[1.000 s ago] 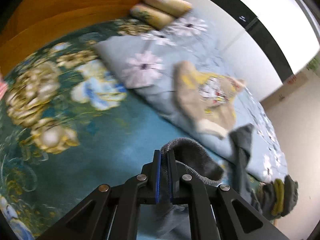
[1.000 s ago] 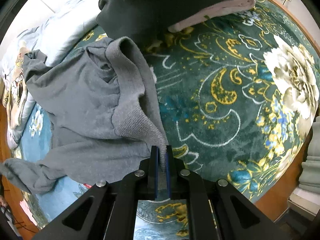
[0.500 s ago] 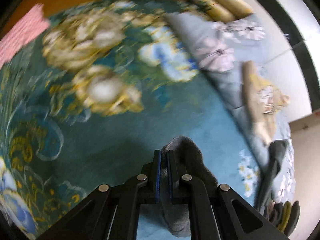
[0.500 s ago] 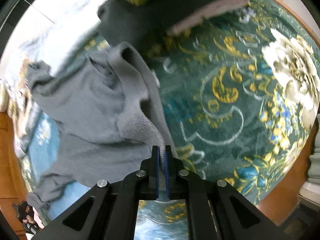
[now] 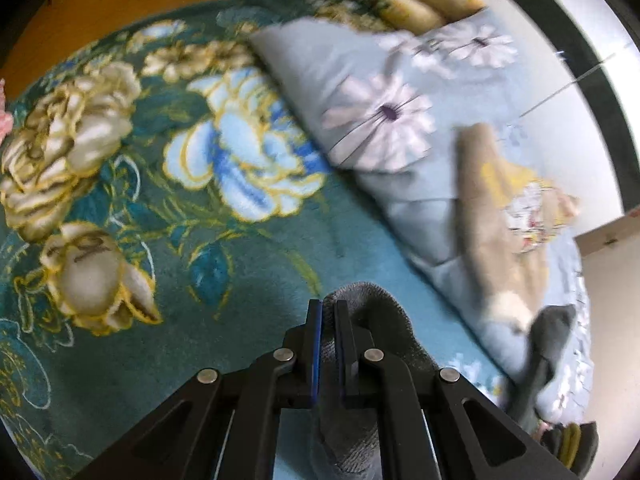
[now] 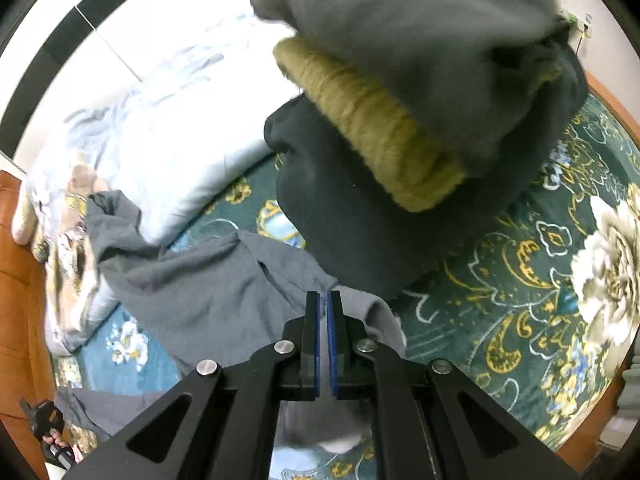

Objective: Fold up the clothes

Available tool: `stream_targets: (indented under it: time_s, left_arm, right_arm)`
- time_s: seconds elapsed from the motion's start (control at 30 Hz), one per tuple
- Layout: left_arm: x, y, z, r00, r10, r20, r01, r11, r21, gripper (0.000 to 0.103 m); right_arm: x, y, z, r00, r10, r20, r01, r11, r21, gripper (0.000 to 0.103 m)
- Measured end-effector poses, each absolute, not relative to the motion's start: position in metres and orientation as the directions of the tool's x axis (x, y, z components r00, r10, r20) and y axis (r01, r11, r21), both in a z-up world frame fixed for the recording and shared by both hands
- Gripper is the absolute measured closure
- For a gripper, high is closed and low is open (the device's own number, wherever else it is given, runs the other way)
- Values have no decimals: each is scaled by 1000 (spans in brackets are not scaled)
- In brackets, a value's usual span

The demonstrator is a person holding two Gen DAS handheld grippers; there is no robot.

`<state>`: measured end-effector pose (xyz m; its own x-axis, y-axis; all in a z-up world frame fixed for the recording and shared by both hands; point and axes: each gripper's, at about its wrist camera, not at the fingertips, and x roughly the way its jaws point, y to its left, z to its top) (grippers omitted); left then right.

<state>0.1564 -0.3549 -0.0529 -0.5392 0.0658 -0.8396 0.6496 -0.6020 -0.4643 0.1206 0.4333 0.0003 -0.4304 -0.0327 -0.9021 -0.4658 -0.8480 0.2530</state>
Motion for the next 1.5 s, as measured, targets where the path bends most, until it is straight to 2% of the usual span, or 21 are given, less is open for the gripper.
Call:
stream_targets:
  time_s: [0.17, 0.37, 0.4, 0.47, 0.5, 0.53, 0.57, 0.67, 0.7, 0.87, 1.0, 1.2, 1.37, 1.43, 1.5]
  left_arm:
    - [138, -356, -68, -510, 75, -857, 670, -589, -451, 97]
    - [168, -361, -55, -565, 90, -820, 644, -574, -506, 97]
    - [174, -364, -54, -567, 87, -819, 649, -566, -509, 97]
    - [188, -370, -57, -564, 94, -820, 668, -531, -521, 96]
    - [194, -372, -59, -563, 101, -820, 677, -512, -528, 96]
    - [202, -375, -61, -562, 108, -820, 687, -492, -535, 94]
    - [209, -377, -62, -563, 114, -818, 694, -472, -544, 91]
    - [231, -384, -61, -568, 88, -818, 729, -407, -550, 69]
    - [237, -384, -58, -576, 85, -813, 734, -384, -561, 66]
    - [203, -361, -46, -541, 189, -820, 697, -445, -562, 62]
    - [151, -330, -72, -420, 277, -864, 727, -468, -503, 61]
    - [105, -319, -120, -236, 254, -938, 849, -415, -326, 64]
    - [102, -313, -126, -150, 221, -964, 893, -388, -227, 64]
    - [101, -311, -127, -123, 199, -972, 896, -398, -194, 68]
    - [100, -310, -128, -98, 181, -979, 899, -405, -165, 77]
  right_arm:
    - [119, 425, -21, -401, -41, -915, -460, -855, 240, 100]
    - [154, 420, -28, -370, -80, -925, -456, -852, 256, 99]
    - [162, 418, -31, -359, -83, -930, -452, -856, 251, 95]
    - [177, 416, -38, -333, -91, -939, -458, -854, 245, 80]
    - [186, 416, -42, -318, -97, -943, -468, -849, 245, 68]
    - [199, 419, -48, -313, -116, -942, -494, -828, 266, 64]
    - [211, 421, -54, -315, -137, -939, -525, -799, 292, 64]
    - [248, 427, -73, -319, -193, -928, -615, -703, 358, 64]
    - [262, 429, -82, -320, -217, -922, -651, -657, 380, 64]
    - [301, 428, -114, -349, -293, -890, -733, -506, 454, 64]
    - [313, 427, -128, -404, -351, -845, -770, -367, 521, 63]
    - [324, 422, -140, -439, -369, -819, -795, -265, 546, 63]
    - [324, 416, -143, -451, -376, -809, -793, -248, 557, 63]
    - [324, 413, -146, -454, -382, -805, -793, -239, 561, 63]
    - [324, 411, -151, -458, -388, -800, -797, -219, 563, 63]
